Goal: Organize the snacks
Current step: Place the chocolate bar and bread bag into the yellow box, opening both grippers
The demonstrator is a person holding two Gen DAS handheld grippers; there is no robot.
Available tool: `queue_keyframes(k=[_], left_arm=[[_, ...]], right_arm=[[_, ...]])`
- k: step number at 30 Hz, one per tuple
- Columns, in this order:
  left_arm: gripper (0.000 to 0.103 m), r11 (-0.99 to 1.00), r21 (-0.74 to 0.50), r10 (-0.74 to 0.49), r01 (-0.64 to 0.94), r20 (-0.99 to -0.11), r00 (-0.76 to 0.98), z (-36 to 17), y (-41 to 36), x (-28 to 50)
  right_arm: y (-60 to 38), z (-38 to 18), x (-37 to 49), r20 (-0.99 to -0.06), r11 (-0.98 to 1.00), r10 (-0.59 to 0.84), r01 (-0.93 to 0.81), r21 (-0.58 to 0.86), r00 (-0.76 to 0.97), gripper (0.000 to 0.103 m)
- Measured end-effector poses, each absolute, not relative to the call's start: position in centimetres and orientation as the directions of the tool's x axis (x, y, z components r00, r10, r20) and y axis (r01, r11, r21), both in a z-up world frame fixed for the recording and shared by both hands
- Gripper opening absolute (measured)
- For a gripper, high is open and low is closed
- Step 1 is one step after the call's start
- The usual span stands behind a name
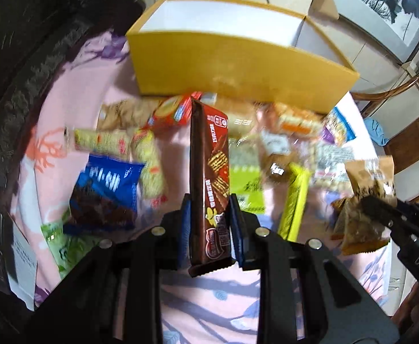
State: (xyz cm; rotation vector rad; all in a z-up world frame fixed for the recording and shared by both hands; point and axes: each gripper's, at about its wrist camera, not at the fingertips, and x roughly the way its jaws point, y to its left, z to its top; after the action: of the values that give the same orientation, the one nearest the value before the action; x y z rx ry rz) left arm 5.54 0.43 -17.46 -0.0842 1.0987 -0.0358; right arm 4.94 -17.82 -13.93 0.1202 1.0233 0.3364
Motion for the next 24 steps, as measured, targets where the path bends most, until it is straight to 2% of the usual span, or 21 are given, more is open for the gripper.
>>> queue_keyframes(k=[13,24], left_arm=[[0.025,0.993,-0.12,-0.094,-0.009,-0.823,0.561,-9.3,0.3,17.0],[0.025,0.994,-0.105,-0.092,0.01,-0.823,0.56,-8.6,0.2,22.3]], right_arm=[[-16.2,-5.9,15.8,-0.713,0.938,0.346,-0.245,0.246,0.61,0.022],[-15.9,-4.9,20.8,-0.699,0.943,0.333,-0.224,0.246,0.634,0.022]])
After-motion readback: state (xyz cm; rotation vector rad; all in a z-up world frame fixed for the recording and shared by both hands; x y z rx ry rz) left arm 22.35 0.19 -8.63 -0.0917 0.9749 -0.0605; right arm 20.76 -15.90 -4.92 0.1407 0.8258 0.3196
